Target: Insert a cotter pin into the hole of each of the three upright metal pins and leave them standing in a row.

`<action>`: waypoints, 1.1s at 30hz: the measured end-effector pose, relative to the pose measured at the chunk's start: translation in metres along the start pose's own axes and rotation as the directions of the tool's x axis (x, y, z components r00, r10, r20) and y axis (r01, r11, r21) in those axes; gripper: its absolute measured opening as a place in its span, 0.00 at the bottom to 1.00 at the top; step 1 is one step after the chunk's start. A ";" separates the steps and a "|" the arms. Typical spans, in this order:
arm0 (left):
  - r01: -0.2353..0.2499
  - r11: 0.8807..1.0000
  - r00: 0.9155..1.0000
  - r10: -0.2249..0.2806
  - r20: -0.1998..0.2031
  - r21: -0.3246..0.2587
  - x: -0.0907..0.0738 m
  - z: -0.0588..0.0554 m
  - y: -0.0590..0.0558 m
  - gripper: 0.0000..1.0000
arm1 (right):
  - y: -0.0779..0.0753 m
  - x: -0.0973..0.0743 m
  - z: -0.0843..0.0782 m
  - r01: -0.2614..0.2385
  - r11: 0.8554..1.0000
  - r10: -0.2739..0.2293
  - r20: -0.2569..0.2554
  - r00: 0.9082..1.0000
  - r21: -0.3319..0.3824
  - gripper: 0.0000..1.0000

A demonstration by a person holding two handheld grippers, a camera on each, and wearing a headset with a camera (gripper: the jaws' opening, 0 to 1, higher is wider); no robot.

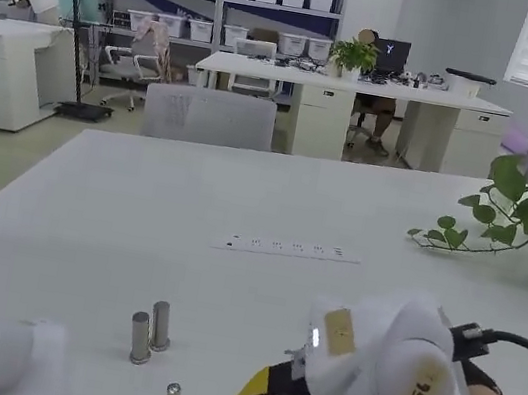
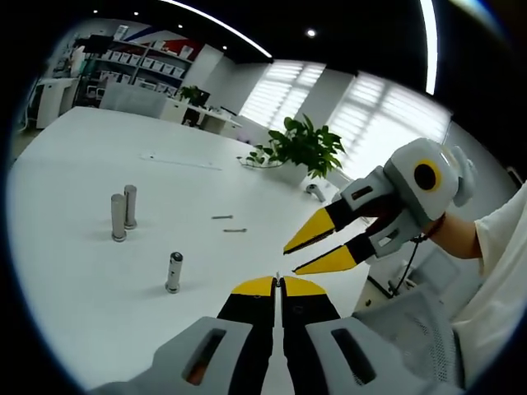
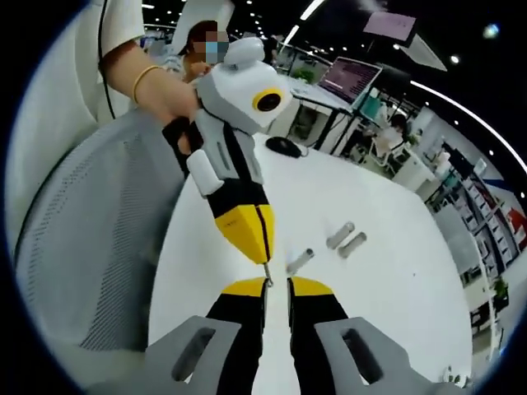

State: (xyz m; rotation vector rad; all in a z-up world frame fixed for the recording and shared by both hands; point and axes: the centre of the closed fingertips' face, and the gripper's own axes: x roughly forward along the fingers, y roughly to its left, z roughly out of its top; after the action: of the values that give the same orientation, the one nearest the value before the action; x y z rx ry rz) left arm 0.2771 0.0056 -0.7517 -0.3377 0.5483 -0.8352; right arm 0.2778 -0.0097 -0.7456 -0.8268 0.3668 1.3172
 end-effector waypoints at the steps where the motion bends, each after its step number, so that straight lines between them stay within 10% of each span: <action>1: -0.003 1.000 1.000 0.003 -0.001 0.007 0.000 0.000 0.001 0.00 | 0.000 -0.001 0.000 -0.007 0.999 0.006 0.014 1.000 0.039 0.12; 13: -0.028 0.986 0.999 0.034 -0.034 0.163 -0.008 -0.004 0.006 0.00 | -0.002 -0.007 -0.003 -0.119 0.931 0.072 0.144 0.987 0.346 0.23; 33: 0.087 0.904 0.994 -0.053 -0.092 0.420 -0.015 -0.004 -0.010 0.00 | 0.015 0.001 0.003 -0.320 0.887 0.247 0.242 0.938 0.334 0.23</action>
State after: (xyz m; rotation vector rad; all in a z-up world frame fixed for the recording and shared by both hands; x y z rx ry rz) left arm 0.2609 0.0104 -0.7451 0.0764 0.4138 -1.0151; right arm 0.2635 -0.0060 -0.7489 -0.3294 0.5777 1.5267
